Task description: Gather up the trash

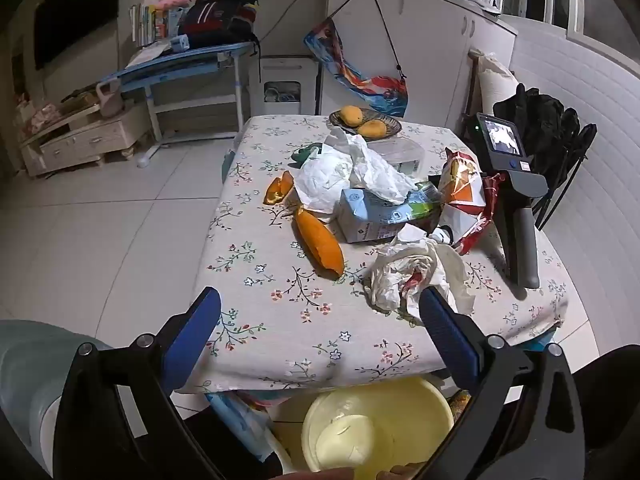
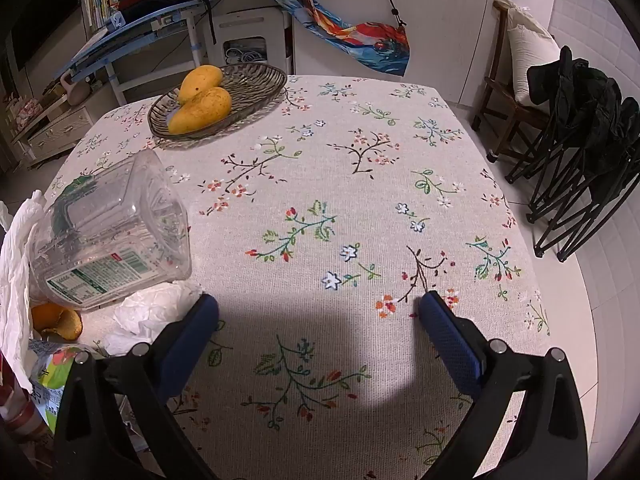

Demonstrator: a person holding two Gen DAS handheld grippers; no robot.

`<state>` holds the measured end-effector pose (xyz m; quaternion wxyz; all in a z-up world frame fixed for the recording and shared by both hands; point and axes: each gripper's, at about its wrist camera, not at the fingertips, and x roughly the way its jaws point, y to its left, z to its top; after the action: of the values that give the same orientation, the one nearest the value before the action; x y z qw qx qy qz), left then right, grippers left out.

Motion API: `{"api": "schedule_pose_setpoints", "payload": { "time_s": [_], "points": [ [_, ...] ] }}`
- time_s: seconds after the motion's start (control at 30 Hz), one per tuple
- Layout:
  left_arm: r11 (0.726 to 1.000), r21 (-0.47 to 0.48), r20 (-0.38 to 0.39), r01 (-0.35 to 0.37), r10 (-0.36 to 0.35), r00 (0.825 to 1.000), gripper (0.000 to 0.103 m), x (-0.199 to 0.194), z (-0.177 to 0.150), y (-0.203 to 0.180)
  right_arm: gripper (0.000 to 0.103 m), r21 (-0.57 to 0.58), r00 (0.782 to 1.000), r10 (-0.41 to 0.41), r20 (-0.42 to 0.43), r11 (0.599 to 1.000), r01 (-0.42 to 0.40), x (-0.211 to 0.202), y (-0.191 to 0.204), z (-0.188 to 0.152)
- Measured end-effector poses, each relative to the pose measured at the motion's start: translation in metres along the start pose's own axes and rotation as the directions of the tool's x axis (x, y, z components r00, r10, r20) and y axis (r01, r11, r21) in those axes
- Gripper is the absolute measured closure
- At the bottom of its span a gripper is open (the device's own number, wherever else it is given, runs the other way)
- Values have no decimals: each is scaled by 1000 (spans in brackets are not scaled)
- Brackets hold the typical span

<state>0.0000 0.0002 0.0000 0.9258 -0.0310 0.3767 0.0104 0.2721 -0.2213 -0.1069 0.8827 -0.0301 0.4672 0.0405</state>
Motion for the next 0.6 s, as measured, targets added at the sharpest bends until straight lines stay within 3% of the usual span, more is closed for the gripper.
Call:
{"api": "schedule_pose_setpoints", "payload": {
  "time_s": [0.6],
  "points": [
    [1000,13,-25,12,-11,1000,7,10,-3,-13,7,0,1000,0,0,1000,0,0,0,0]
  ]
}}
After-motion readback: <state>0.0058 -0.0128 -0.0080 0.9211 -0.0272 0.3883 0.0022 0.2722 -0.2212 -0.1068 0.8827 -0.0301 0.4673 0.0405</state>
